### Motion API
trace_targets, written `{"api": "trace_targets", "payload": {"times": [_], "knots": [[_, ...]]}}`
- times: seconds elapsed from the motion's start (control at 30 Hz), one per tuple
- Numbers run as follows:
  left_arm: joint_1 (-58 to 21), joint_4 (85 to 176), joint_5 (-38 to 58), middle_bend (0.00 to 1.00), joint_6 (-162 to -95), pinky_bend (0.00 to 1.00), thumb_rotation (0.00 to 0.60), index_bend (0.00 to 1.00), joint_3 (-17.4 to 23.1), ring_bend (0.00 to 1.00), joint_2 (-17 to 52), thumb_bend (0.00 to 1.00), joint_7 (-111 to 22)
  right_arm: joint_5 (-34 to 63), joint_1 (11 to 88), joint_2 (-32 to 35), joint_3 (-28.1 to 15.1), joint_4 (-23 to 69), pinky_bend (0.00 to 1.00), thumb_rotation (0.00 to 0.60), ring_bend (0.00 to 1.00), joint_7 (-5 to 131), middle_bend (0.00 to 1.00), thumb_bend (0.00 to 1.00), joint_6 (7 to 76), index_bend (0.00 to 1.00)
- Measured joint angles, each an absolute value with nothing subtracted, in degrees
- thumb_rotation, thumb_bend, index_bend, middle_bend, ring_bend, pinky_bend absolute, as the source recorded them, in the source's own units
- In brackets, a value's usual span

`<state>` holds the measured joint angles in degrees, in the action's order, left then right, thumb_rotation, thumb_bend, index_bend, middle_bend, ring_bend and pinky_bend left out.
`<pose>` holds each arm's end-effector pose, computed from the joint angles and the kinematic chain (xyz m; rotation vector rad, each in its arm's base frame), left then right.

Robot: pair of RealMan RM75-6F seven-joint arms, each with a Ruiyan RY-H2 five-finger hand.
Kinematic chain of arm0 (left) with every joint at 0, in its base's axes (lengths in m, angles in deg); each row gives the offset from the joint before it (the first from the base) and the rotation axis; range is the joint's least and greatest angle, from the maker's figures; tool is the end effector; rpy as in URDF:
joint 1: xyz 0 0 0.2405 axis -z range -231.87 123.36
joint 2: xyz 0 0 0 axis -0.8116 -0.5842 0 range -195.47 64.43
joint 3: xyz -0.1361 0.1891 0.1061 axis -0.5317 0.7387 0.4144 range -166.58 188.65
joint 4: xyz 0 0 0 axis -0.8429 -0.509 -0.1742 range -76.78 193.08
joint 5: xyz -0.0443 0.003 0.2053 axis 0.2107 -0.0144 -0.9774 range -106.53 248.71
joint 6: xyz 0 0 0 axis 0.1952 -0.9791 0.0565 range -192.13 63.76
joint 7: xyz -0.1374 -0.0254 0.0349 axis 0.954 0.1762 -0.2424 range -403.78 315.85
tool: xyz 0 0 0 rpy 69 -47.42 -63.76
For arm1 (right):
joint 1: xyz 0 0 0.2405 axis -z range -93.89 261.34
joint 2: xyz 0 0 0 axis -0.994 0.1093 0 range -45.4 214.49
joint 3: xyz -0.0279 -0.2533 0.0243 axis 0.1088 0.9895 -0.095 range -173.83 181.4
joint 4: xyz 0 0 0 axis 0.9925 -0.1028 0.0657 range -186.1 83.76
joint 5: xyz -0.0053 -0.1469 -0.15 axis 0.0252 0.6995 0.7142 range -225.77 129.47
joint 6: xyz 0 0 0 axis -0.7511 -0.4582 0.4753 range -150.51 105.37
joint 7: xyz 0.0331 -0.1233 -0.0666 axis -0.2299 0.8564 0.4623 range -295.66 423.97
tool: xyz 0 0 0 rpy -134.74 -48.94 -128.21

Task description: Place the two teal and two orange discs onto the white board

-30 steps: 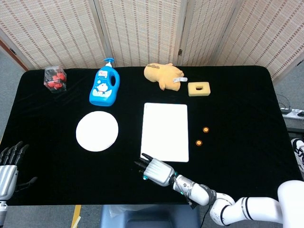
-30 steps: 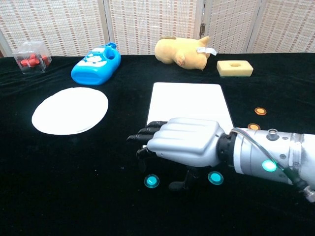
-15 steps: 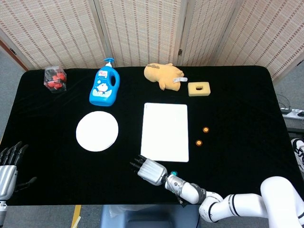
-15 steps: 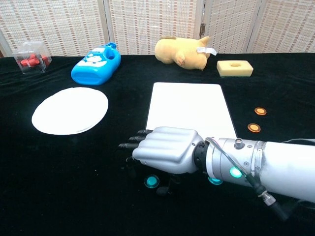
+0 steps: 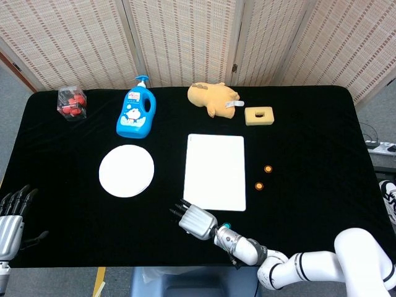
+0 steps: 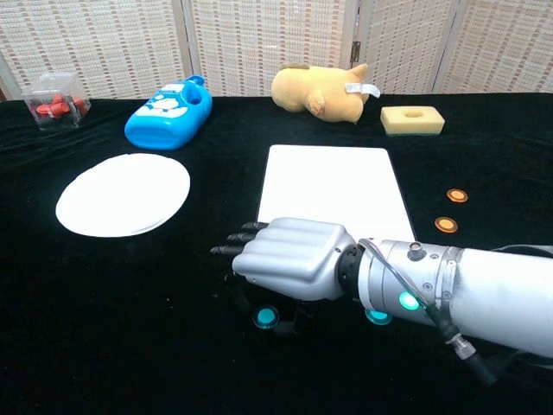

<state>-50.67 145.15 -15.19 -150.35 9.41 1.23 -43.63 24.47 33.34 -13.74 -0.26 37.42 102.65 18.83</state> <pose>-0.3291 0.1704 0.1525 -1.3861 -0.8839 -0.8598 -0.0689 -0.2603 -0.1085 2.5072 -0.4829 0.8062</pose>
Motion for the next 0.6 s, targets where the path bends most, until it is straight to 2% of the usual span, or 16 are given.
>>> {"api": "trace_targets", "payload": {"times": [0.2,0.43,0.6], "knots": [[-50.75,145.12,-15.12,0.0,-150.38,0.0,0.6,0.02,9.44,0.08,1.14,0.13,-43.56,24.96,33.15,-14.14,0.16,37.05,0.0,0.6,0.0,101.89,0.09,0.24,20.25,0.52],[-50.73,145.35,-15.29,0.0,-150.51,0.0,0.6,0.02,9.4,0.08,1.0,0.13,-43.64,25.74,33.28,-12.78,-0.13,38.16,0.0,0.6,0.0,100.46,0.1,0.24,22.34,0.52],[-50.68,145.73,-15.48,0.0,-150.62,0.0,0.6,0.02,9.38,0.08,0.82,0.13,-43.94,25.13,33.27,-10.31,-2.26,39.22,0.0,0.6,0.0,99.44,0.1,0.24,24.07,0.52]]}}
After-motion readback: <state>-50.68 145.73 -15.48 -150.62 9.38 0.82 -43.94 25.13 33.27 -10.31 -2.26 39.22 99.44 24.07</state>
